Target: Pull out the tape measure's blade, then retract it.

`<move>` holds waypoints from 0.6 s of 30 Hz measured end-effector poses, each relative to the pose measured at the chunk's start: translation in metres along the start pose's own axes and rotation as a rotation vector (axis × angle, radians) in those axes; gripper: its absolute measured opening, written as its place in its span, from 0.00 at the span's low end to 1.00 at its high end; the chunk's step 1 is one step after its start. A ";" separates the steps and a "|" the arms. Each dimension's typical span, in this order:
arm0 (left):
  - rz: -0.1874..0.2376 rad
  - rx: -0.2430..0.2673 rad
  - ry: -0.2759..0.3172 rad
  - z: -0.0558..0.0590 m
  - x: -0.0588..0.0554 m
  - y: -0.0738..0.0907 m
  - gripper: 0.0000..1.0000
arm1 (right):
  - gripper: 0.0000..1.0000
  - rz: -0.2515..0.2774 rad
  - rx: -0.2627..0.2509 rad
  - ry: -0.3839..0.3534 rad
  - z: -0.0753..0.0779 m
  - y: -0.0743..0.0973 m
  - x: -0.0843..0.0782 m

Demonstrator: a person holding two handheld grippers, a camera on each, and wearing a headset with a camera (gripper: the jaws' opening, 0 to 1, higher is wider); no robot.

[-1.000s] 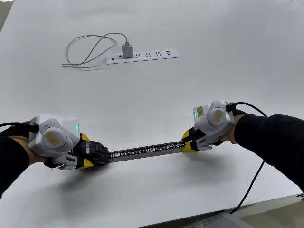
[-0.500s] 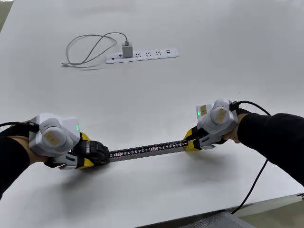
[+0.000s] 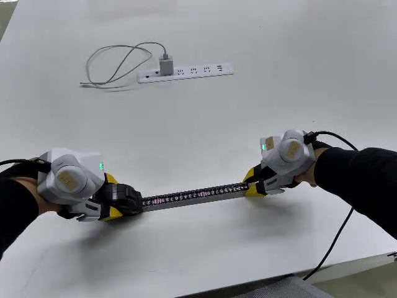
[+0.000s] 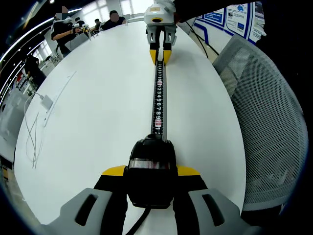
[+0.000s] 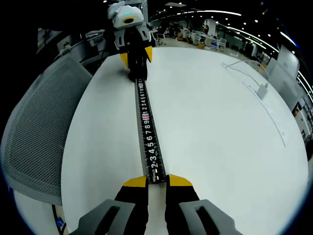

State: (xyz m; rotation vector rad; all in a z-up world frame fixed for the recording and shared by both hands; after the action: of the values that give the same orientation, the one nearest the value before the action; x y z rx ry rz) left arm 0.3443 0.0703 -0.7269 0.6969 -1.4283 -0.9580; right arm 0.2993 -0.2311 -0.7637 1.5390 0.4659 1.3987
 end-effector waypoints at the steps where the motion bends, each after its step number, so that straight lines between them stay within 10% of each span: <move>1: -0.001 0.000 0.000 0.000 0.000 0.000 0.30 | 0.08 -0.001 0.000 0.000 0.000 0.000 -0.001; 18: -0.001 0.002 0.000 0.001 0.001 0.000 0.31 | 0.09 -0.004 -0.002 -0.012 0.002 0.004 -0.006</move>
State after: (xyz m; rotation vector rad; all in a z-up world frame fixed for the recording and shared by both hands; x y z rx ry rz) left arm 0.3434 0.0694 -0.7266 0.6991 -1.4292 -0.9575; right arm 0.2984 -0.2389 -0.7635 1.5441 0.4596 1.3857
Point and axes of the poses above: the centre of the closed fingertips' face, and the gripper's own axes: y roughly backward along the fingers, z roughly to its right, x roughly out of its top, the point moved 5 cm from there along y, roughly backward along the fingers, and after that the axes turned 11 degrees about -x, right-handed, at the moved point
